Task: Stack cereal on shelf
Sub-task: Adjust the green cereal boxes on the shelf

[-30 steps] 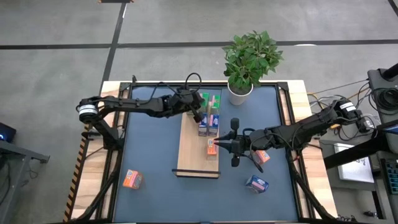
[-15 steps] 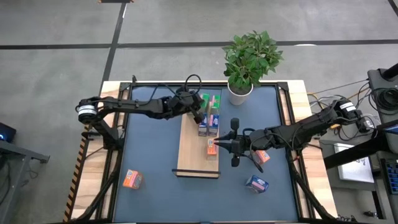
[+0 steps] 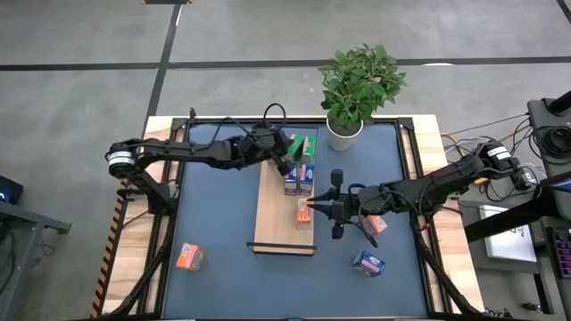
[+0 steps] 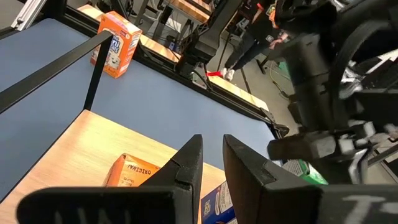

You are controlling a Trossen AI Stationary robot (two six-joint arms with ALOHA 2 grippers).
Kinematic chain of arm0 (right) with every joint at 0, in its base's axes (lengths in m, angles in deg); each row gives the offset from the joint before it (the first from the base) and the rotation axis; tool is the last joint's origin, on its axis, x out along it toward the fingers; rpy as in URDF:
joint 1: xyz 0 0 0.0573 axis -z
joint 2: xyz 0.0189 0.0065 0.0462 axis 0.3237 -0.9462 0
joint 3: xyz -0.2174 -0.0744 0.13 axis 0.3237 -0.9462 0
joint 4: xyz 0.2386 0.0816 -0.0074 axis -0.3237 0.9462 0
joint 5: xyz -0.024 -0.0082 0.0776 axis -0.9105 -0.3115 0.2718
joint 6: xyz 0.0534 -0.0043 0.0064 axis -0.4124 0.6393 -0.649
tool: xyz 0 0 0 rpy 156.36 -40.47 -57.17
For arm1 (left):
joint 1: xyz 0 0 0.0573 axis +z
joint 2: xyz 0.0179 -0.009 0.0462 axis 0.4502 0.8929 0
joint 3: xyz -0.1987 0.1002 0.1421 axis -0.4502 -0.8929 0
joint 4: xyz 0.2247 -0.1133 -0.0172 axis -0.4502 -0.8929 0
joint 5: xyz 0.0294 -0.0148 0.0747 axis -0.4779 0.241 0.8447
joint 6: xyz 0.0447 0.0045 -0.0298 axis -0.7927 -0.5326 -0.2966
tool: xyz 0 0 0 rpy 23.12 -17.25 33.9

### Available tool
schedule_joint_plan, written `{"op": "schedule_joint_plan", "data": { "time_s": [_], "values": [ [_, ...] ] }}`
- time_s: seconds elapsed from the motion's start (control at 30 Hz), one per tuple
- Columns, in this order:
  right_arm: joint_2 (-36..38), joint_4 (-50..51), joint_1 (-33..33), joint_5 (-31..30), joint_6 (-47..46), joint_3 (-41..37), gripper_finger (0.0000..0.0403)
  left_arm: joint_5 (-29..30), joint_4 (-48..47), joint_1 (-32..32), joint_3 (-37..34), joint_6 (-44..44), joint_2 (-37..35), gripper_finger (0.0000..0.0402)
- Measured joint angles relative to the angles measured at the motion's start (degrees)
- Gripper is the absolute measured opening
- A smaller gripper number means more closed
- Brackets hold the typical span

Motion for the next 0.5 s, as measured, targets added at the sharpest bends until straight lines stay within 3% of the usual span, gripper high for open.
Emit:
{"op": "schedule_joint_plan", "data": {
  "time_s": [0.17,0.3,0.5],
  "values": [
    [0.0,-0.02,0.0,0.01,-0.02,0.0,0.0054,-2.02,-0.63,0.18,3.12,-12.96,-0.46,0.0],
    [0.0,-0.02,-0.01,0.01,-0.04,0.0,0.0054,-8.94,-7.87,1.94,7.03,-24.34,-0.13,0.0],
    [0.0,-0.02,-0.01,0.01,-0.04,0.0,0.0054,-21.95,-17.89,7.95,11.17,-31.79,-0.11,0.0]
  ]
}}
